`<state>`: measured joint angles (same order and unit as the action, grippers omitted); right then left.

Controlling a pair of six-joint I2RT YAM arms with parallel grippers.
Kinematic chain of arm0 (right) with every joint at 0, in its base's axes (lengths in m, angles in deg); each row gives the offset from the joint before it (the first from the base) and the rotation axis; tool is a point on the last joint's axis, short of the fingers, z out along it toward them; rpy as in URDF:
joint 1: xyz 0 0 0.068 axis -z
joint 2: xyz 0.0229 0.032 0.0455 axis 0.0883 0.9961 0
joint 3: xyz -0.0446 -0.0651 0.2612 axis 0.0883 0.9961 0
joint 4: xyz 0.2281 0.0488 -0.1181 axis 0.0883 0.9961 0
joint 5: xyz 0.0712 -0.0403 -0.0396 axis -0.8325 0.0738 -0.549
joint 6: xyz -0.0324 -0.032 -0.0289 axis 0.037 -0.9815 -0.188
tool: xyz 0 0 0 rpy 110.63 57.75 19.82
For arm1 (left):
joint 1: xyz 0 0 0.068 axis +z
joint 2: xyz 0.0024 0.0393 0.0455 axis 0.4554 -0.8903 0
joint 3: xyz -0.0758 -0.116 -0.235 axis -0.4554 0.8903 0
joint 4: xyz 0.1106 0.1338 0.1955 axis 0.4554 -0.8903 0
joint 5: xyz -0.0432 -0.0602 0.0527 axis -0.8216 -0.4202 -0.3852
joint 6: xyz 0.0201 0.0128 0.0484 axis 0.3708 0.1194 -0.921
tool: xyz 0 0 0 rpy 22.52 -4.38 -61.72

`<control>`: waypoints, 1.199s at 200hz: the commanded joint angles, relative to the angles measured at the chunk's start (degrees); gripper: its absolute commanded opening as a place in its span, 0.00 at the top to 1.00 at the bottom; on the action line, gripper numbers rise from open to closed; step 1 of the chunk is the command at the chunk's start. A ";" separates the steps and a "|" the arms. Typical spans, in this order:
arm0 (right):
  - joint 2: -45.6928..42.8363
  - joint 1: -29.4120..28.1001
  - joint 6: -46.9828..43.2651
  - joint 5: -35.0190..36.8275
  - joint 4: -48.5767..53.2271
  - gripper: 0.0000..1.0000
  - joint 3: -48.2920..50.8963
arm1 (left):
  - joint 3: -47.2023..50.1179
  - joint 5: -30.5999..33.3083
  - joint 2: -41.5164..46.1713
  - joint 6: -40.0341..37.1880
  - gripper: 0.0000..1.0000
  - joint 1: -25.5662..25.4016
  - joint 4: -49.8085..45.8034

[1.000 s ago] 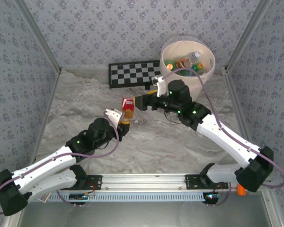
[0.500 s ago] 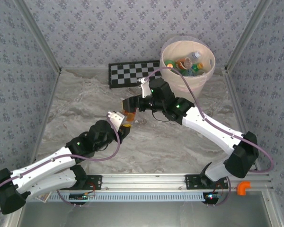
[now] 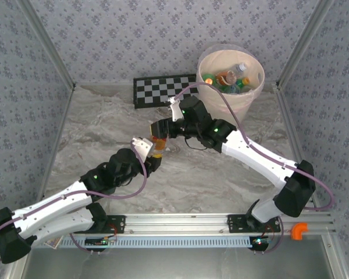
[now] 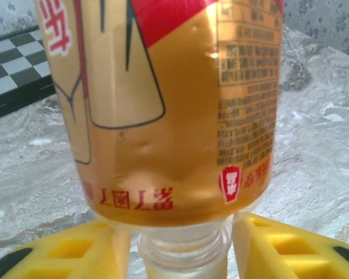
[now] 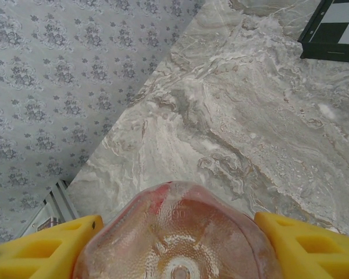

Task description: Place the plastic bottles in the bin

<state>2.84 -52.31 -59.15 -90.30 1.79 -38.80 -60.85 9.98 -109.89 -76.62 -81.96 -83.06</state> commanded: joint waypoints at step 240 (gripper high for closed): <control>-4.88 44.21 -3.82 18.39 7.45 0.40 -20.59 | 1.86 3.32 8.00 5.49 0.00 -0.42 1.82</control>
<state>-5.38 -9.80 -61.16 -75.63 7.45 -56.24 -59.36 13.80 -103.40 -71.92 -81.96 -82.69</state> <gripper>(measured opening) 0.630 0.997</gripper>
